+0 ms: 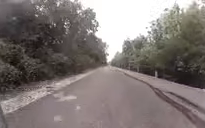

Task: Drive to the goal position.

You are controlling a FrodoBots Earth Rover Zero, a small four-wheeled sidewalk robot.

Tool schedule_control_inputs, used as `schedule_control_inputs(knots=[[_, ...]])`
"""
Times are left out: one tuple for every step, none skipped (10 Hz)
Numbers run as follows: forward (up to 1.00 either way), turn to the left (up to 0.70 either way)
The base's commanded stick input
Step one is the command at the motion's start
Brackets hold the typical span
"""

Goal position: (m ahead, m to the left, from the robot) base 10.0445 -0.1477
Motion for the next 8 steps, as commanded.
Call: schedule_control_inputs(knots=[[0.70,0.00],[0.70,0.00],[0.70,0.00],[0.70,0.00],[0.70,0.00],[0.70,0.00],[0.70,0.00],[0.70,0.00]])
